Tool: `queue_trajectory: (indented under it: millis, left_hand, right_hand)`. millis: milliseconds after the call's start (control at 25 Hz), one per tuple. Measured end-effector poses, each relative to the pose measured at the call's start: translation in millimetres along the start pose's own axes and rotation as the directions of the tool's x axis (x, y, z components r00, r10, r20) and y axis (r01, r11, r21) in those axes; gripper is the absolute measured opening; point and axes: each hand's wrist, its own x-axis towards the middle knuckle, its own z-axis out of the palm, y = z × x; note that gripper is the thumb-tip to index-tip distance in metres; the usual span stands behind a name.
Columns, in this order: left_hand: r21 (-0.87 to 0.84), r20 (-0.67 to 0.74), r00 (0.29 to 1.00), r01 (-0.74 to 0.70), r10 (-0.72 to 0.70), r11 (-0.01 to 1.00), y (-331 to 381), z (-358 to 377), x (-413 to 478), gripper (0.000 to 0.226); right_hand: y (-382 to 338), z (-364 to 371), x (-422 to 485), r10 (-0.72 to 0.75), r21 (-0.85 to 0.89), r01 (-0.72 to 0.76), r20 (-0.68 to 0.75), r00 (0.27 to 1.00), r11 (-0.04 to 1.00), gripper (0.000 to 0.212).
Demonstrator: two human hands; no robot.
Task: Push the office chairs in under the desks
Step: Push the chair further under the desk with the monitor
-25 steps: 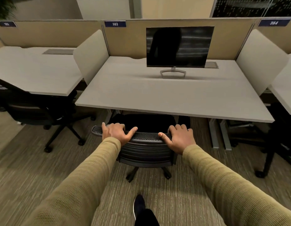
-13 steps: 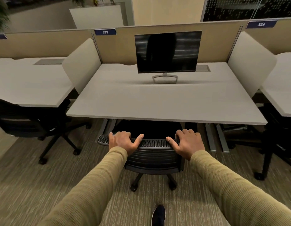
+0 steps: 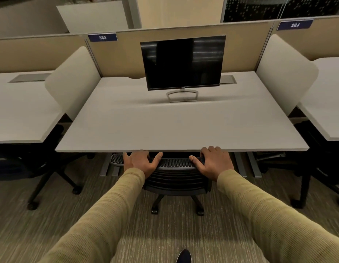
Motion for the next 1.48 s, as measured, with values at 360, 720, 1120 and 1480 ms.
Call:
queue_trajectory:
  millis: [360, 720, 1120, 1480]
  left_hand:
    - [0.029, 0.080, 0.997, -0.023, 0.021, 0.999, 17.5, 6.0, 50.9, 0.086]
    - [0.016, 0.084, 0.996, -0.001, 0.000, 1.000, 26.6, 2.1, 50.5, 0.091]
    - [-0.042, 0.030, 0.988, -0.150, 0.152, 0.988, 212.3, 16.2, -18.6, 0.103]
    - [-0.138, 0.011, 0.955, -0.291, 0.295, 0.947, 464.9, 22.2, -92.6, 0.103]
  right_hand:
    - [25.6, 8.2, 55.0, 0.025, -0.038, -0.023, 0.037, 0.999, 0.999, 0.081]
    - [35.0, 5.6, 53.0, 0.043, 0.036, -0.044, 0.031, 0.999, 0.998, 0.085]
    - [147.9, -10.0, -35.1, 0.083, 0.209, -0.104, 0.109, 0.991, 0.972, 0.098]
    - [351.3, -60.4, -151.3, 0.146, 0.108, -0.154, 0.078, 0.986, 0.982, 0.100]
